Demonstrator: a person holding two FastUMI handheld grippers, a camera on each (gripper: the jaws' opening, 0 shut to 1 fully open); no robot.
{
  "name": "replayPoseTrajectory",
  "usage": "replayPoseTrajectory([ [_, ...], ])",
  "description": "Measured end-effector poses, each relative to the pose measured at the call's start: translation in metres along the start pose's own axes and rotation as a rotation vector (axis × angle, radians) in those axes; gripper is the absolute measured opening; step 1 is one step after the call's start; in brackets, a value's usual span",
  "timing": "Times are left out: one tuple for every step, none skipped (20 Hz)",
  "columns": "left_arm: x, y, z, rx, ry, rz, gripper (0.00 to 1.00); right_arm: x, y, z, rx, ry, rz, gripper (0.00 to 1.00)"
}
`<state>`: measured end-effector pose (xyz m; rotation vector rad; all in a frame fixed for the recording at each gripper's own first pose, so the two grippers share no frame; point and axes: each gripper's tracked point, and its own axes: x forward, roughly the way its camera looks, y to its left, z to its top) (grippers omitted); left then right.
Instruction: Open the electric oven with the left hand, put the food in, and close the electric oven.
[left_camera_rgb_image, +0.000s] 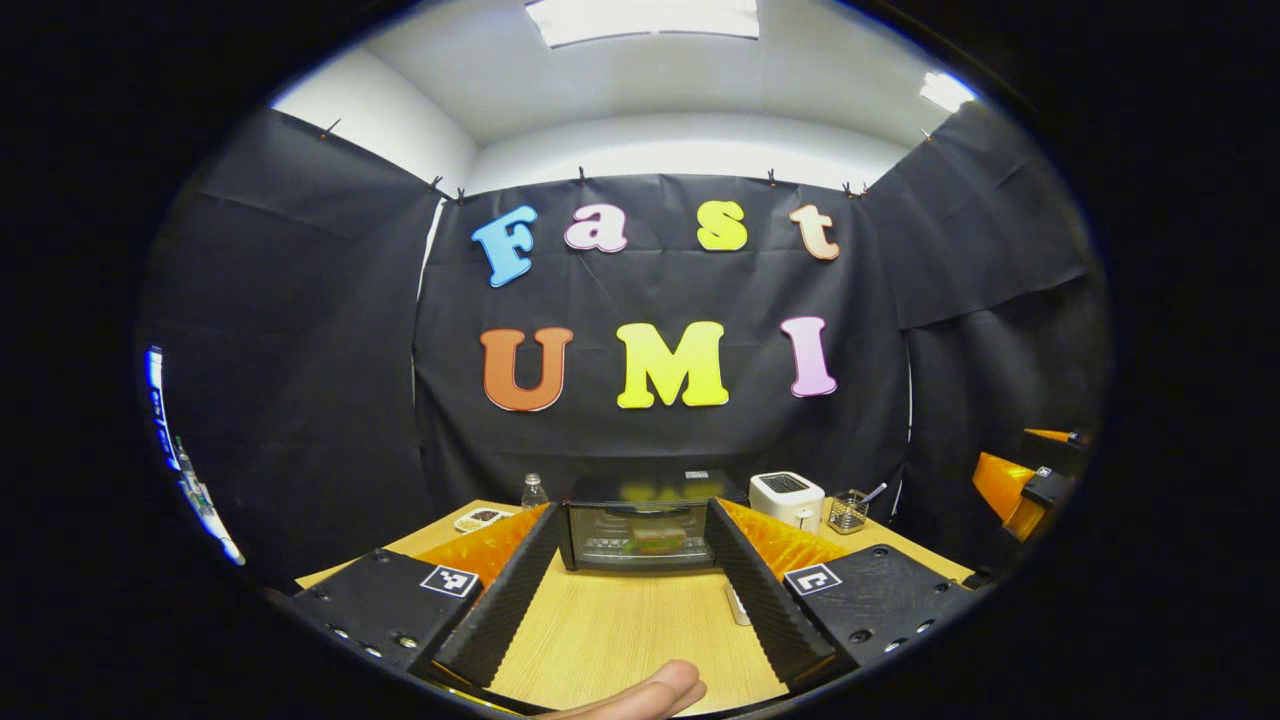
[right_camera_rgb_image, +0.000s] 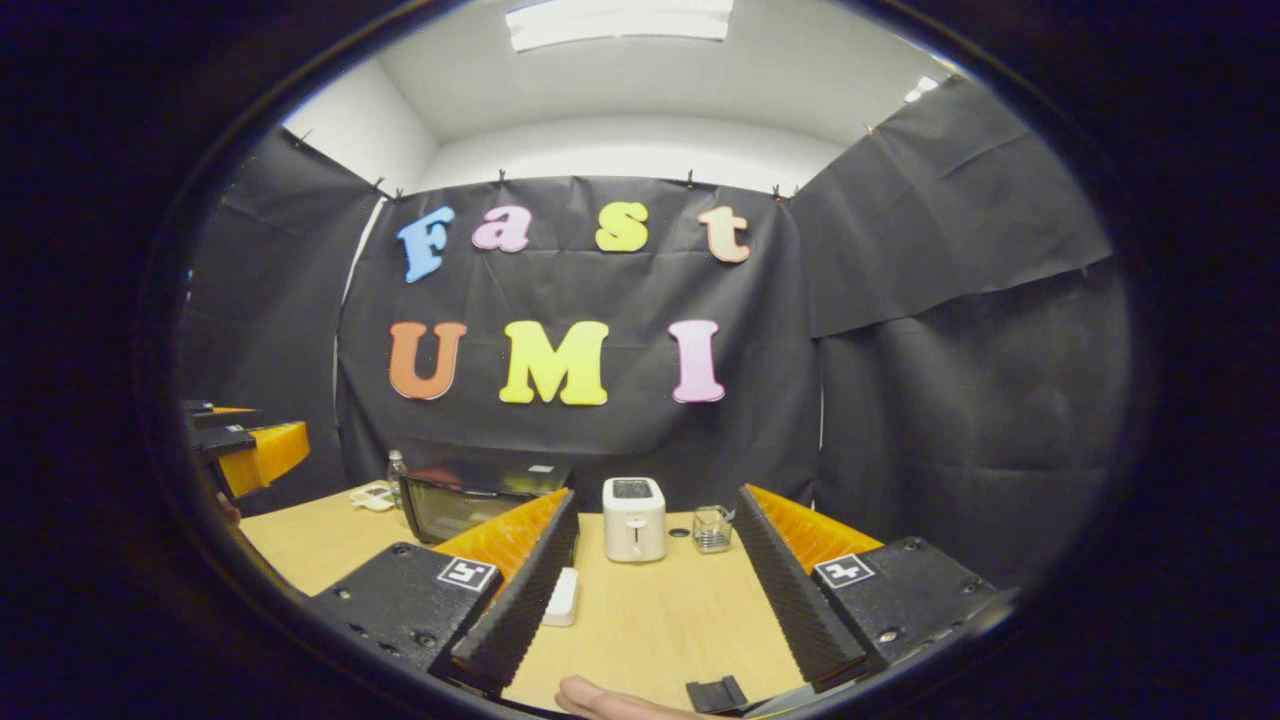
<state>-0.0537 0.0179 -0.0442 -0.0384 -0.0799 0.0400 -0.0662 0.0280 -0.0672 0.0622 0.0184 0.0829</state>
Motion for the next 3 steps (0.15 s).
replayPoseTrajectory([
  [-0.005, 0.001, -0.003, 0.000, 0.013, 0.001, 0.95, -0.003, 0.003, 0.001, -0.003, -0.001, 0.011, 0.90],
  [-0.007, 0.007, -0.008, 0.000, 0.023, 0.011, 0.95, -0.005, 0.001, 0.002, -0.011, -0.004, 0.013, 0.90],
  [-0.010, 0.011, -0.010, 0.005, 0.027, 0.019, 0.95, -0.008, 0.000, 0.004, -0.022, -0.010, 0.008, 0.90],
])
